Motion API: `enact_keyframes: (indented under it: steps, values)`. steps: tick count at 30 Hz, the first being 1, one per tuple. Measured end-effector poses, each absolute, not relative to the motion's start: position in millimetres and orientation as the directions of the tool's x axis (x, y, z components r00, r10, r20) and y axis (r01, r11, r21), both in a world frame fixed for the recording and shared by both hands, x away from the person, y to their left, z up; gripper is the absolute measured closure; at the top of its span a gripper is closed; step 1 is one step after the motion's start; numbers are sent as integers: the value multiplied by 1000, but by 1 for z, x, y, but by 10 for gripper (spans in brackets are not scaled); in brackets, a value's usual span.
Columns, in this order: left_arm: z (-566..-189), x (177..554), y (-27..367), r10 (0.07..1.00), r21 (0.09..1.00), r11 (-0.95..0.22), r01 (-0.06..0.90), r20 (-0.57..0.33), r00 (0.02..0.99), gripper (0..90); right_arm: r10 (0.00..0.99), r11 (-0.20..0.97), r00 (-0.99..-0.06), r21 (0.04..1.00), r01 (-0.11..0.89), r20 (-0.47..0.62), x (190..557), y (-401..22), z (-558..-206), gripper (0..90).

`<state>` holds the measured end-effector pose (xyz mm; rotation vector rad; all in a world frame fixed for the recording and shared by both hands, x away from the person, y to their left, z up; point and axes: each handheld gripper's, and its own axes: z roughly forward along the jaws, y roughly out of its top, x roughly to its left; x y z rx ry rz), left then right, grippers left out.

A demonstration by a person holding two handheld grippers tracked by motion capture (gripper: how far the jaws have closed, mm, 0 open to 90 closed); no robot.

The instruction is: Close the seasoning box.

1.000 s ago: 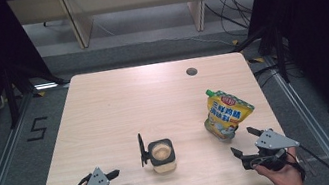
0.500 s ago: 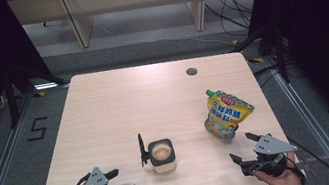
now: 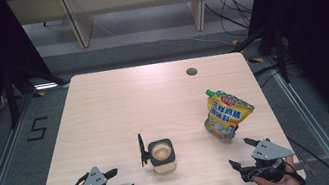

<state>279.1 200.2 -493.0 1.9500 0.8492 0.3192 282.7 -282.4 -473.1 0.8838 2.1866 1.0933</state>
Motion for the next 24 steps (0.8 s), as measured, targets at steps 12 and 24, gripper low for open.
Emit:
enact_keyframes:
  steps: [12, 24]
  values:
    - [-487, 283, 202, 656, 872, -286, 397, -123, 744, 500, 743, 467, -649, 821, 328, -163, 279, -281, -475, 160]
    - [-455, 294, 193, 668, 904, -264, 336, -80, 740, 896, 740, 473, -652, 817, 330, -165, 282, -280, -476, 162]
